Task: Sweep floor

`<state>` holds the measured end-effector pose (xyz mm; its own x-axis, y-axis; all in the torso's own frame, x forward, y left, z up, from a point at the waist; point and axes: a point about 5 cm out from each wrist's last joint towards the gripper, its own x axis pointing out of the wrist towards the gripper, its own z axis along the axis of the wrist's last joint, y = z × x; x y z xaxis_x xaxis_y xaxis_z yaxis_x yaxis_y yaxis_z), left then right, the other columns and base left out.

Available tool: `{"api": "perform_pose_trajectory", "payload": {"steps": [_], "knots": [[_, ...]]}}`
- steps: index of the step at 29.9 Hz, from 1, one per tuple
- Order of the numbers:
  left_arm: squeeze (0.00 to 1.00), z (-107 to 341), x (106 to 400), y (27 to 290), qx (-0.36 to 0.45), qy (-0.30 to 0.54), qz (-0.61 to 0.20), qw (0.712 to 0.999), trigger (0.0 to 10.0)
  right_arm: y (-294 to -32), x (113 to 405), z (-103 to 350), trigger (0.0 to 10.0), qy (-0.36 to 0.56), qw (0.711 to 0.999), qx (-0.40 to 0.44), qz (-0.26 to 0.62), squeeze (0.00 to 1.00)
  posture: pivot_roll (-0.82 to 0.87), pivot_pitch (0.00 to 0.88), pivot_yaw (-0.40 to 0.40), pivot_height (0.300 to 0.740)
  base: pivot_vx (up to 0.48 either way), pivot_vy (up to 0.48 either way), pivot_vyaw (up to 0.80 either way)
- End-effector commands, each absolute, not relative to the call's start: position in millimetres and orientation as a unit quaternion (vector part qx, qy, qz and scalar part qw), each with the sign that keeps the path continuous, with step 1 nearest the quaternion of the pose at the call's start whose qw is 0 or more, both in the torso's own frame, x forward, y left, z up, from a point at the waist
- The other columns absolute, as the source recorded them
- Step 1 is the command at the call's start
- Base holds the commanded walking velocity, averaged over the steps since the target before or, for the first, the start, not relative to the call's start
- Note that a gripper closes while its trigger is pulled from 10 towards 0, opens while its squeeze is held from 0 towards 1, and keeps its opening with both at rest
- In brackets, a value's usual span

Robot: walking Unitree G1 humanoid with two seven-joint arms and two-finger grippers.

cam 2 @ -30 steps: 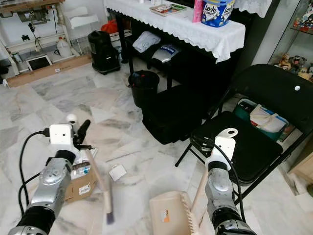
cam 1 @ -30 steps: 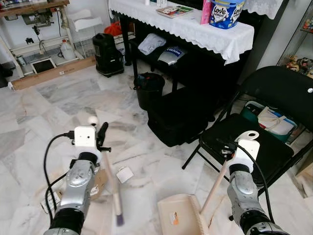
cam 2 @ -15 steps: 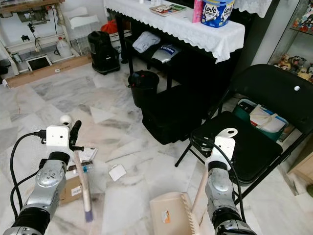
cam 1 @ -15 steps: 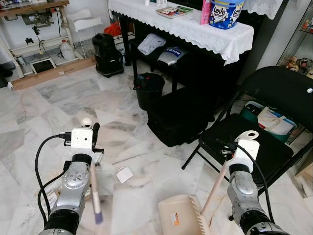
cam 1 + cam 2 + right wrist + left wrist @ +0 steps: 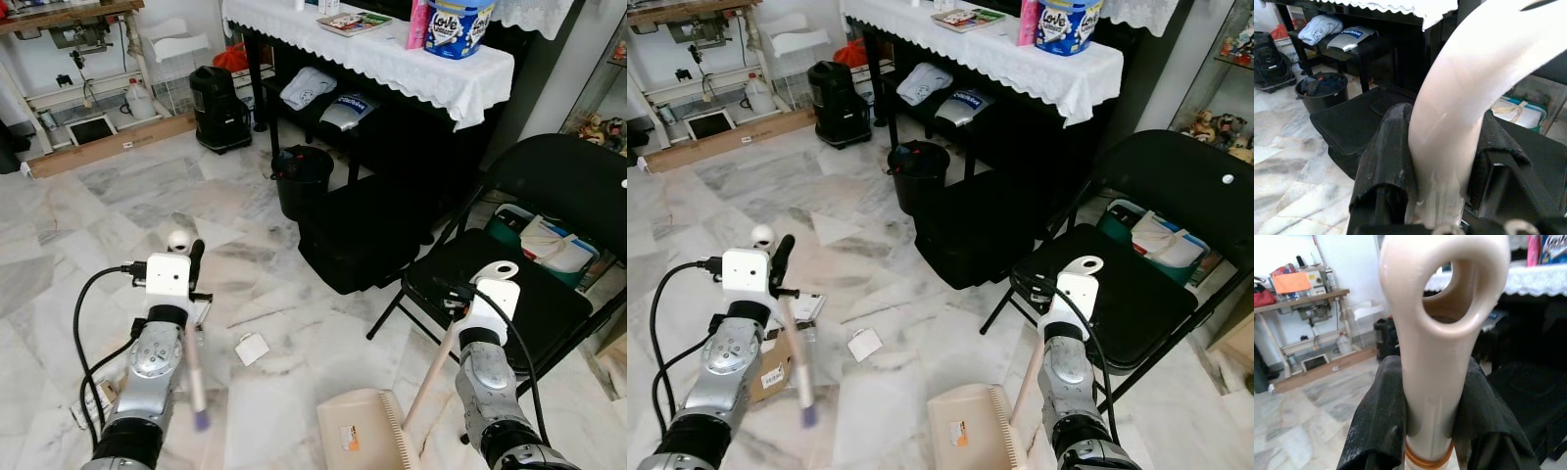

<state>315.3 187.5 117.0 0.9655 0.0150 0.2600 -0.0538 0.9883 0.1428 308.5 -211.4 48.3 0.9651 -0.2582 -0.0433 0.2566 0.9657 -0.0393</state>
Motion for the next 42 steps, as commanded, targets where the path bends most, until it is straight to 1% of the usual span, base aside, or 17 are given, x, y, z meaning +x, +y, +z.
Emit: {"api": "perform_pose_trajectory", "payload": {"steps": [1, 5, 9, 14, 20, 24, 25, 34, 42], "knots": [[0.0, 134, 319, 186, 0.082, -0.17, 0.015, 0.982, 10.0, -213, 312, 55, 10.0, 0.007, 0.991, -0.017, -0.132, 0.0, 0.04, 0.0, -0.022, 0.74, 0.0, 0.0, 0.0], [0.0, 124, 318, 187, 0.085, -0.148, 0.005, 0.985, 10.0, -212, 312, 56, 10.0, 0.005, 0.991, -0.017, -0.131, 0.0, 0.05, 0.0, -0.024, 0.74, 0.0, 0.0, 0.0], [0.0, 107, 314, 183, 0.067, -0.109, -0.039, 0.991, 10.0, -214, 312, 56, 10.0, 0.002, 0.991, -0.018, -0.133, 0.0, 0.04, 0.0, -0.03, 0.74, 0.0, 0.0, 0.0], [0.0, 96, 310, 185, 0.069, -0.088, -0.038, 0.993, 10.0, -215, 310, 55, 10.0, 0.004, 0.991, -0.022, -0.134, 0.0, 0.04, 0.0, -0.035, 0.74, 0.0, 0.0, 0.0], [0.0, 80, 303, 199, 0.073, -0.05, -0.033, 0.996, 10.0, -219, 305, 50, 10.0, 0.012, 0.99, -0.036, -0.139, 0.0, 0.04, 0.0, -0.042, 0.74, 0.0, 0.0, 0.0], [0.0, 68, 299, 199, 0.084, -0.027, -0.042, 0.995, 10.0, -220, 302, 46, 10.0, 0.018, 0.989, -0.038, -0.14, 0.0, 0.03, 0.0, -0.045, 0.74, 0.0, 0.0, 0.0], [0.0, 61, 295, 199, 0.086, -0.015, -0.043, 0.995, 10.0, -220, 300, 45, 10.0, 0.017, 0.989, -0.038, -0.141, 0.0, 0.0, 0.0, -0.041, 0.74, 0.0, 0.0, 0.0], [0.0, 53, 292, 193, 0.07, -0.009, -0.043, 0.997, 10.0, -226, 294, 43, 10.0, 0.015, 0.988, -0.042, -0.149, 0.0, -0.01, 0.0, -0.047, 0.74, 0.0, 0.0, 0.0], [0.0, 49, 287, 200, 0.069, -0.006, -0.035, 0.997, 10.0, -233, 288, 38, 10.0, 0.022, 0.986, -0.043, -0.161, 0.0, -0.02, 0.0, -0.045, 0.74, 0.0, 0.0, 0.0]]}}
